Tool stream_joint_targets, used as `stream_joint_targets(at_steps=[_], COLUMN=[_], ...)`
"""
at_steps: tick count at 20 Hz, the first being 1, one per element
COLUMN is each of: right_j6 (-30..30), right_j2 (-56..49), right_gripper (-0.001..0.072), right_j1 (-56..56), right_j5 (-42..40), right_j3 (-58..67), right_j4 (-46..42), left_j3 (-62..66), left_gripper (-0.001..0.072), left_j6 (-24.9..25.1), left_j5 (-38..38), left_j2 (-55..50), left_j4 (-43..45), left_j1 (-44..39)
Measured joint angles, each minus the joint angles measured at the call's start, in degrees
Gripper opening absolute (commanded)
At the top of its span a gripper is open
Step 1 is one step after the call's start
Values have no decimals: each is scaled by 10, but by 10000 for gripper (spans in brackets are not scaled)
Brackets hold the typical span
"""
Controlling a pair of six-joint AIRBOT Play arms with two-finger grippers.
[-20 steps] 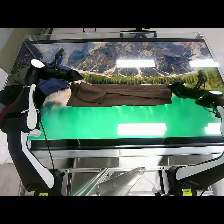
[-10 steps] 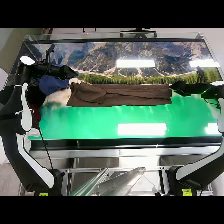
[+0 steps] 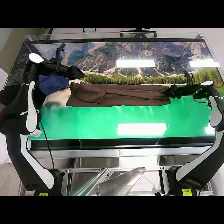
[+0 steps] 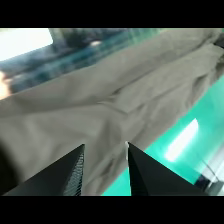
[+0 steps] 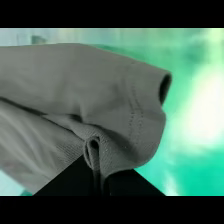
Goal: Fold the shirts.
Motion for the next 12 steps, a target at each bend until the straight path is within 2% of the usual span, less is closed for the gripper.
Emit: stream_joint_targets(at_steps=[1, 7, 12], right_j6=[0, 43, 78], right_j2=[0, 46, 117], right_gripper=[18, 18, 18], right_j1=[1, 12, 32], right_j5=[15, 94, 118], right_j3=[12, 97, 124], right_j4=[17, 95, 164], left_j3=[0, 0, 0], left_gripper=[22, 22, 22], left_j6=[0, 0, -64], left_j5=[1, 78, 151], left_j2=[0, -3, -57], left_j4=[0, 23, 63], left_j1=[-11, -104, -208])
